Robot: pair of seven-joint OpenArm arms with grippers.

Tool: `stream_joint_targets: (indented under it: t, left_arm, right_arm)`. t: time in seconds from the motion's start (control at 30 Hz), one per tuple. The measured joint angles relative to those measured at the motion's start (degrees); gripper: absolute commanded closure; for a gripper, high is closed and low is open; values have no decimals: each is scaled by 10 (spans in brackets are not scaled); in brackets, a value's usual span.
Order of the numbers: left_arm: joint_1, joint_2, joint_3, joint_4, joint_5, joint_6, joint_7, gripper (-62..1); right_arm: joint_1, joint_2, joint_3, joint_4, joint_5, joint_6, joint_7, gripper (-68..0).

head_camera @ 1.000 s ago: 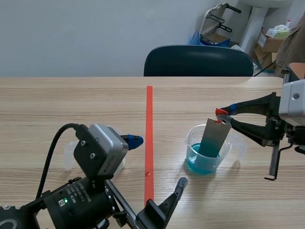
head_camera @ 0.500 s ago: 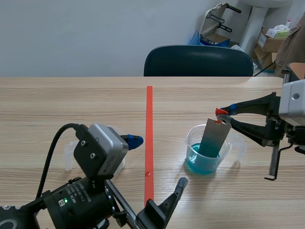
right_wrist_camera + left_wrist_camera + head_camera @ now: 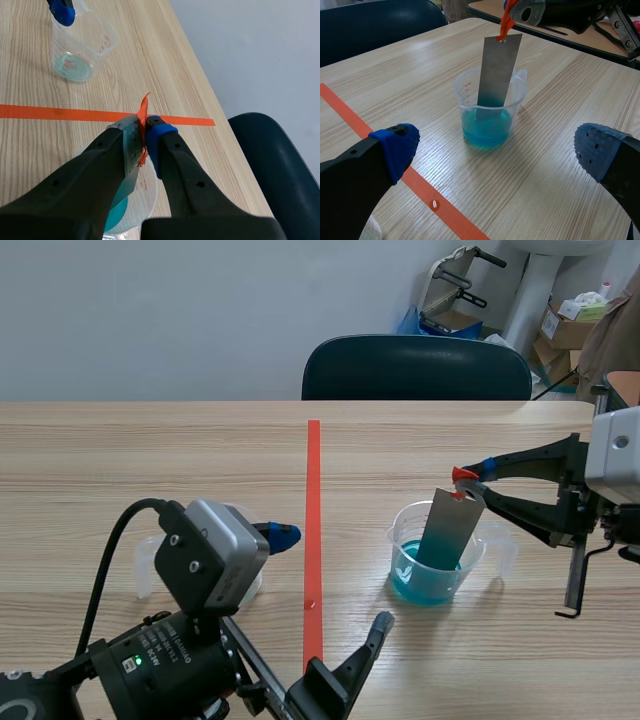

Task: Do the redox reaction experiment

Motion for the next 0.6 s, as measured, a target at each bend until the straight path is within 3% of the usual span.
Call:
stream_joint_targets:
  t: [0.6]
  left_arm:
    - [0,0,0,0,0,0,0,-623]
  right_arm:
    - [0,0,0,0,0,0,0,-8]
